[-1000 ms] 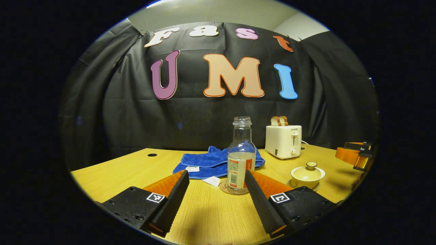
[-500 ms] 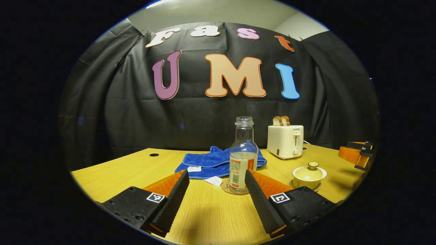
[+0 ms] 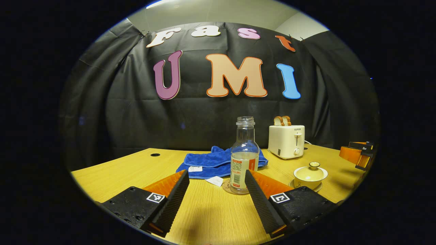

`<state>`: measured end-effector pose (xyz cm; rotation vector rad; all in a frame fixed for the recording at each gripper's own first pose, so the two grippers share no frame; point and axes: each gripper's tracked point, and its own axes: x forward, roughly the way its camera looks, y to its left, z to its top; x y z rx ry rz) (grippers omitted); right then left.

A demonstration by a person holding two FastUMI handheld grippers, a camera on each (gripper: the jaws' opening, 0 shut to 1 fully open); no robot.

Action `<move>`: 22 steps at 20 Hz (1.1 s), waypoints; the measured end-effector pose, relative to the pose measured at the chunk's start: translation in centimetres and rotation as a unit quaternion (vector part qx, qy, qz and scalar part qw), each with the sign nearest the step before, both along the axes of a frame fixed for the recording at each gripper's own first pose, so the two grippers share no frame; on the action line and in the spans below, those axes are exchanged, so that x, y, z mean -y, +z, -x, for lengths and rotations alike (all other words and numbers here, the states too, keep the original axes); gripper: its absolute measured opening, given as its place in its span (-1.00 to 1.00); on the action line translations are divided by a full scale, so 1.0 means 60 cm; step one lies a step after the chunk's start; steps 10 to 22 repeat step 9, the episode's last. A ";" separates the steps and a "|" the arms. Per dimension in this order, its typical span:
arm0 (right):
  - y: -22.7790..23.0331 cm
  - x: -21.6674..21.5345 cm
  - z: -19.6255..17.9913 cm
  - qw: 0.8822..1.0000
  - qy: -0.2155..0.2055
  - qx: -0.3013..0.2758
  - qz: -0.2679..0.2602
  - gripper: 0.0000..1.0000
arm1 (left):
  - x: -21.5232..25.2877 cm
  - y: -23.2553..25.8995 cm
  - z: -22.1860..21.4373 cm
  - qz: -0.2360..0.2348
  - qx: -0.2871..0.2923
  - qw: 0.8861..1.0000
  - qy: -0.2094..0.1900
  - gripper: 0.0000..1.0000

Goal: Open the teacup lid with one hand, grasp the water bottle and pour water into the teacup with the other hand; after pouring, place the water bottle on the coaster and then close the teacup lid.

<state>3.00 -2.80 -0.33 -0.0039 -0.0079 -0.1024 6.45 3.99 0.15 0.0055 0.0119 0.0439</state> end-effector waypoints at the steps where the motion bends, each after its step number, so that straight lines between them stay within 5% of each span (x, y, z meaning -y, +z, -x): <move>1: 0.000 0.000 0.000 1.000 0.000 0.000 0.000 0.80 | 0.000 0.000 0.000 0.000 0.000 1.000 0.000 0.91; 22: 0.000 -0.001 0.001 1.000 0.000 0.000 0.000 0.86 | -0.001 0.001 0.001 0.000 0.000 1.000 0.002 0.92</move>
